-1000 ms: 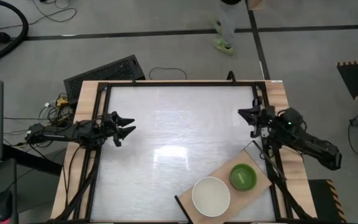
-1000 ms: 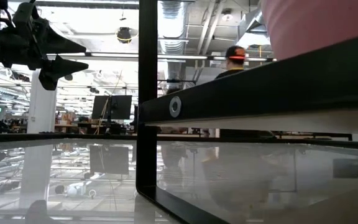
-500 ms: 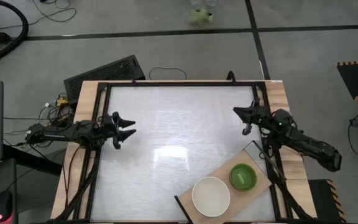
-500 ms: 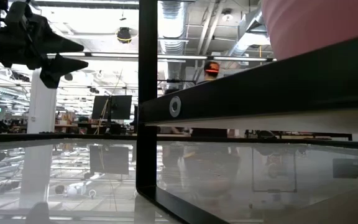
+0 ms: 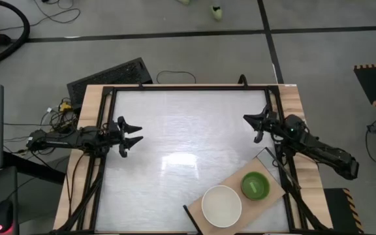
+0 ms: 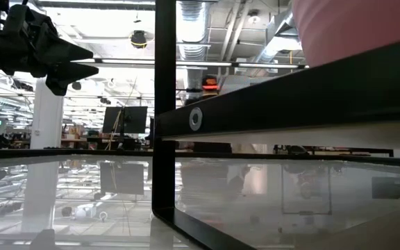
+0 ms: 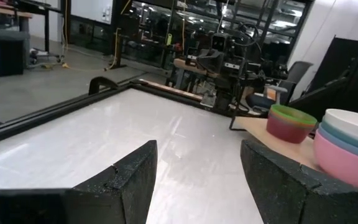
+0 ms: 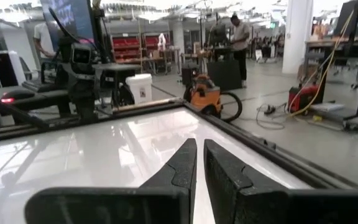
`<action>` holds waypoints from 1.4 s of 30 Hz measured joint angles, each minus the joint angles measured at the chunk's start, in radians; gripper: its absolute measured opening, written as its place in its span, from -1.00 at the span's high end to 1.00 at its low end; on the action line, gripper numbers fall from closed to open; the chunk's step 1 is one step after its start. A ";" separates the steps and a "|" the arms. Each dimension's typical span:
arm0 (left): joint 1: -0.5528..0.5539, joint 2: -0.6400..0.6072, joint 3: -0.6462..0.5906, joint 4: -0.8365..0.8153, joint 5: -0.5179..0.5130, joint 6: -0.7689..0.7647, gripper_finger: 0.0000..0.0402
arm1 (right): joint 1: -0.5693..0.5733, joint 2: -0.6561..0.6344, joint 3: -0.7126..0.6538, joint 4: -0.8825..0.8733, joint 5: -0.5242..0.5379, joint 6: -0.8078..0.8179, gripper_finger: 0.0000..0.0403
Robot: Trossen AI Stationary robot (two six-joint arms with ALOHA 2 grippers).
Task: Place and stack bowls onto a shelf
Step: Return to Home Position
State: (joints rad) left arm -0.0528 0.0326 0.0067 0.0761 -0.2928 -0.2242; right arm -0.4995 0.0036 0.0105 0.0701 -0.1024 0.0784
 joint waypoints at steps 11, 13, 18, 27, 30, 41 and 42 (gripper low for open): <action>0.000 0.000 0.000 0.000 -0.001 0.003 -0.09 | 0.000 0.003 0.000 -0.028 0.000 0.000 0.71; 0.000 0.000 0.000 0.000 -0.001 -0.002 -0.09 | 0.000 0.003 0.000 -0.028 0.000 0.000 0.71; 0.000 0.000 0.000 0.000 -0.001 -0.003 -0.09 | 0.000 0.003 0.000 -0.029 0.000 0.000 0.71; 0.000 0.000 0.000 0.000 -0.001 -0.004 -0.09 | 0.000 0.003 0.000 -0.031 0.000 0.000 0.71; 0.000 0.000 0.000 0.000 -0.001 -0.004 -0.09 | 0.000 0.003 0.000 -0.031 0.000 0.000 0.71; 0.000 0.000 0.000 0.000 -0.001 -0.004 -0.09 | 0.000 0.003 0.000 -0.032 0.000 0.001 0.71; 0.000 0.000 0.000 0.000 -0.002 -0.004 -0.09 | 0.000 0.003 0.000 -0.032 0.000 0.001 0.71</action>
State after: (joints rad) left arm -0.0528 0.0326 0.0063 0.0761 -0.2943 -0.2279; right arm -0.4995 0.0063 0.0101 0.0379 -0.1028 0.0789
